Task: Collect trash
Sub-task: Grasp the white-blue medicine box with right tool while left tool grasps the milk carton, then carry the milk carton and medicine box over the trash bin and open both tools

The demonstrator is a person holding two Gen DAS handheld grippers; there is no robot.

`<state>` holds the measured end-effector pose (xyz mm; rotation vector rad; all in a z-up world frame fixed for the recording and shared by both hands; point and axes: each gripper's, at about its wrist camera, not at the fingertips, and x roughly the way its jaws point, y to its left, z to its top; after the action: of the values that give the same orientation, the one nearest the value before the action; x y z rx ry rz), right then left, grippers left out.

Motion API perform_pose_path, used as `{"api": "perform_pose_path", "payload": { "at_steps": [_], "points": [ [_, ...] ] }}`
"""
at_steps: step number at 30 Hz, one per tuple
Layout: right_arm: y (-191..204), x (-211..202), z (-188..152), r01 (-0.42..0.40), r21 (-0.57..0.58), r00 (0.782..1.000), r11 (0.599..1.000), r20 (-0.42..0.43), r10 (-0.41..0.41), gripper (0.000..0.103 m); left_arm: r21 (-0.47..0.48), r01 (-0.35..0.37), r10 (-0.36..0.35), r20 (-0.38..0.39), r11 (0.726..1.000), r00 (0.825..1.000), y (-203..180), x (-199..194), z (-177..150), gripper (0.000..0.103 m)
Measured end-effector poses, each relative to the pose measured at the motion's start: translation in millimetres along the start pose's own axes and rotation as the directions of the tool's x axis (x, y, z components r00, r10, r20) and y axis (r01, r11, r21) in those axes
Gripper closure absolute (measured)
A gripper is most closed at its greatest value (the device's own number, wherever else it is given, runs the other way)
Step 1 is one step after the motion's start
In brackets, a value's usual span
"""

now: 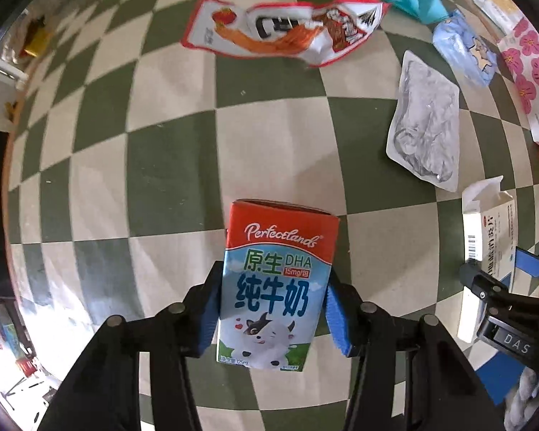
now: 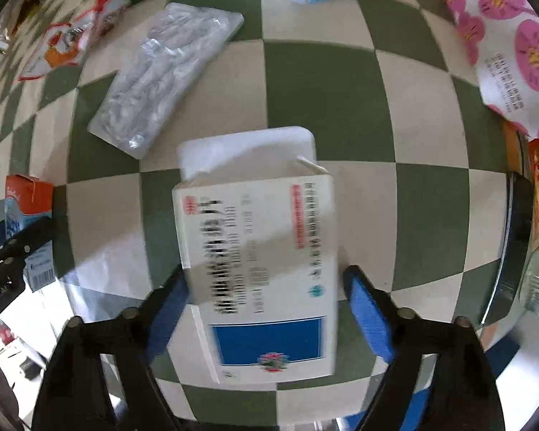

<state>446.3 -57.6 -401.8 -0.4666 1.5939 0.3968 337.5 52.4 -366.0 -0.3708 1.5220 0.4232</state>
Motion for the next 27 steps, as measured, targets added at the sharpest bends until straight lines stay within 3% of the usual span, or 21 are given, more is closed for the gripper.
{"api": "perform_pose_path", "payload": {
  "at_steps": [7, 11, 15, 17, 19, 23, 27],
  "points": [
    [47.0, -15.3, -45.9, -0.011, 0.016, 0.997, 1.0, 0.072, 0.01, 0.028, -0.051, -0.005, 0.01, 0.099, 0.999, 0.995, 8.2, -39.3, -35.3, 0.056],
    [73.0, -41.4, -85.6, -0.029, 0.024, 0.986, 0.999, 0.162, 0.025, 0.028, -0.054, 0.011, -0.003, 0.16, 0.998, 0.987, 26.6, -72.0, -79.7, 0.056],
    [103.7, -70.7, -136.6, -0.052, 0.039, 0.967, 0.998, 0.251, 0.041, 0.028, -0.049, 0.029, -0.016, 0.237, 0.998, 0.971, 75.3, -104.0, -130.9, 0.056],
    [93.2, -90.0, -158.2, -0.061, 0.044, 0.955, 0.997, 0.293, 0.046, 0.028, -0.048, 0.043, -0.028, 0.274, 0.998, 0.961, 114.2, -111.9, -149.6, 0.056],
    [96.8, -106.3, -183.9, -0.074, 0.047, 0.942, 0.996, 0.331, 0.054, 0.028, -0.044, 0.061, -0.045, 0.3, 0.997, 0.953, 128.8, -125.7, -179.7, 0.056],
    [120.3, -134.3, -249.7, -0.104, 0.05, 0.923, 0.993, 0.378, 0.077, 0.028, -0.039, 0.097, -0.08, 0.315, 0.994, 0.946, 153.6, -138.6, -219.9, 0.056],
    [143.3, -131.1, -302.7, -0.145, 0.041, 0.922, 0.989, 0.368, 0.12, 0.028, -0.056, 0.143, -0.123, 0.276, 0.988, 0.953, 168.8, -129.5, -260.2, 0.056]
  ]
}}
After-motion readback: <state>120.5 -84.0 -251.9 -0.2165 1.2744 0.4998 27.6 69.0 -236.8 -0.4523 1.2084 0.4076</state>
